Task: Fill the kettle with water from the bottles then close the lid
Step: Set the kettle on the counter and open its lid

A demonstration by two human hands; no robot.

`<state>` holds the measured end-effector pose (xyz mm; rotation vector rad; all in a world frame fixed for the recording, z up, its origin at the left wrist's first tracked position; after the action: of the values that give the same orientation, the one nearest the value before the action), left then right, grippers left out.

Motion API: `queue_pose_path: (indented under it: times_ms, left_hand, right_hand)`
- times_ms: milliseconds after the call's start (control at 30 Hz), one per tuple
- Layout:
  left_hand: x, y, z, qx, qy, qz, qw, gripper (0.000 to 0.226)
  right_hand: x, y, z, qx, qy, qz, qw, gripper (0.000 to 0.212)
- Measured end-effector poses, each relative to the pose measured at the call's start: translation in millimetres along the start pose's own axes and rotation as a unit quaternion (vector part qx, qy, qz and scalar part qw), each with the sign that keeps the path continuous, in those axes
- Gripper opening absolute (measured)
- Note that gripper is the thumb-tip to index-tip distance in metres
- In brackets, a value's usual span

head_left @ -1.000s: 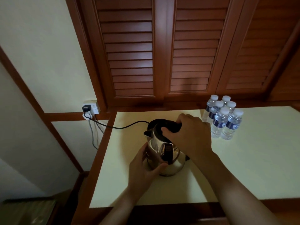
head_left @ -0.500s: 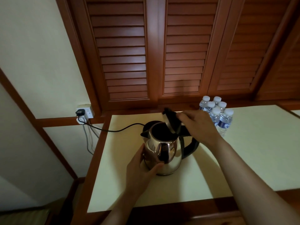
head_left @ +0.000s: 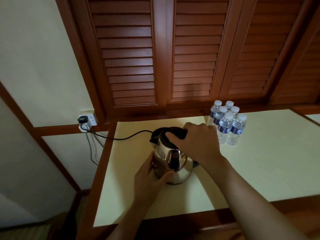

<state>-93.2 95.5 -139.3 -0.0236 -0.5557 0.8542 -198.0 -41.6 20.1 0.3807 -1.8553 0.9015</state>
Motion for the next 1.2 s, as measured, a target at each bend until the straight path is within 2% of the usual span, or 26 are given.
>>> queue_pose_path:
  times_ms: [100, 300, 433, 567, 667, 733, 867, 1000, 1100, 1200]
  left_hand:
    - [-2, -1, -2, -0.002, -0.015, -0.002, 1.0, 0.112]
    - [0, 1, -1, 0.004, -0.01, 0.0, 1.0, 0.111]
    - [0, 1, -2, 0.002, 0.008, -0.004, 1.0, 0.098]
    - [6, 4, 10, -0.017, 0.026, 0.014, 0.999, 0.08]
    - [8, 5, 17, -0.037, 0.021, 0.022, 0.999, 0.067]
    - [8, 6, 14, -0.044, 0.025, 0.029, 0.998, 0.07]
    - [5, 10, 13, -0.043, -0.006, 0.059, 0.997, 0.073]
    - [-3, 32, 20, -0.013, -0.035, 0.126, 0.991, 0.084]
    - [-16, 51, 37, -0.024, -0.067, 0.195, 0.978, 0.076]
    - [-38, 72, 63, -0.065, -0.11, 0.24, 0.962, 0.062]
  right_hand:
    - [-2, -2, -1, -0.034, 0.006, -0.014, 0.999, 0.067]
    - [-2, -3, -1, -0.041, -0.044, 0.006, 0.998, 0.054]
    - [1, -10, 10, -0.065, -0.166, 0.015, 0.984, 0.046]
    - [-1, -16, 33, -0.093, -0.384, -0.002, 0.919, 0.016]
    - [-6, -15, 51, -0.124, -0.489, -0.015, 0.863, 0.03]
    - [-8, -11, 61, -0.132, -0.526, -0.01, 0.84, 0.044]
    - [-13, -4, 79, -0.159, -0.58, 0.0, 0.799, 0.034]
    - [-20, 4, 94, -0.161, -0.596, -0.013, 0.787, 0.033]
    - [-19, 7, 105, -0.138, -0.601, -0.038, 0.786, 0.026]
    - [-13, 7, 120, -0.071, -0.572, -0.087, 0.812, 0.023]
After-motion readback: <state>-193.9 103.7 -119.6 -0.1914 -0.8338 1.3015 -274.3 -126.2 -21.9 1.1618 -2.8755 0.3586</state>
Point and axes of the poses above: each hand's wrist, its own y-axis away from the middle knuckle, its own x-axis out of the back of the hand, z = x × y, the point moved 5 cm from there along -y, towards the middle knuckle, and after that the axes turned 6 degrees about -y, right-handed, at the moved point
